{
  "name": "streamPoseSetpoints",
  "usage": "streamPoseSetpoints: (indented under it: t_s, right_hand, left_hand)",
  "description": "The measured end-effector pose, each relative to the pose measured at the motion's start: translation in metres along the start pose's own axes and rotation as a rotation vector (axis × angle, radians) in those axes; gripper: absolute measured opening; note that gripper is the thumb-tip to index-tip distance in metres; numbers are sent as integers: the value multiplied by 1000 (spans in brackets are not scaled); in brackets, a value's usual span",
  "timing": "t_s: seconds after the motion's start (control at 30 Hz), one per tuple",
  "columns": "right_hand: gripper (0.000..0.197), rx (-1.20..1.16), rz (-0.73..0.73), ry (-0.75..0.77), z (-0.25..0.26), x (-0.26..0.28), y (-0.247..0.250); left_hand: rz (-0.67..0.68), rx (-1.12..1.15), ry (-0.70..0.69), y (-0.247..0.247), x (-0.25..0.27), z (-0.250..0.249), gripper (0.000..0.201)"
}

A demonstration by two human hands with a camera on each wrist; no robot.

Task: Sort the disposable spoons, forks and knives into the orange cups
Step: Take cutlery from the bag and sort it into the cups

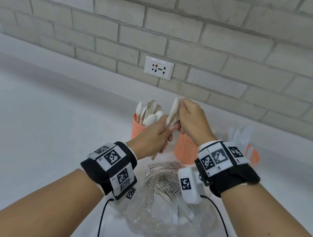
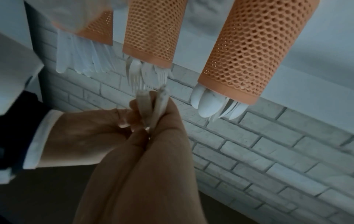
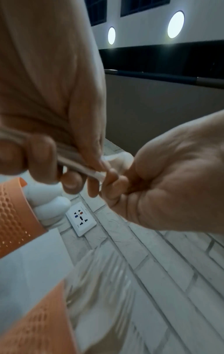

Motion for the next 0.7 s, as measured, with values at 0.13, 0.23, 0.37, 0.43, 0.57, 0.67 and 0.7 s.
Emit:
streamPoseSetpoints:
  t_s: [0.13, 0.23, 0.37, 0.43, 0.57, 0.67, 0.7]
  right_hand:
    - [34, -124, 38, -30, 11, 5, -10]
    - [37, -18, 117, 50, 13, 5, -19]
    - [28, -20, -99, 122, 8, -4, -9]
    - [24, -103, -253, 182, 11, -9, -1]
    - [24, -79, -264, 326, 25, -15, -18]
    - [34, 87, -79, 440, 31, -13, -44]
    - [36, 154, -20, 463, 31, -12, -50]
  left_hand:
    - [-30, -192, -49, 4, 0, -3, 5]
    - [-32, -260, -9, 9, -5, 0, 30]
    - [-80, -227, 3, 37, -10, 6, 80]
    - [-226, -80, 35, 64, -13, 19, 98]
    - [-348, -77, 169, 88, -29, 58, 123]
    - [-272, -69, 200, 76, -48, 72, 136]
    - [-251, -51, 190, 71, -54, 74, 138]
Point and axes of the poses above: each hand's wrist, its own x-axis away from the middle knuckle, its own y-axis out of the back of the hand, z = x × y, the point moved 4 cm from there along -x, towards the middle knuckle, and after that the axes turned 11 degrees about y, right-handed, at the moved point
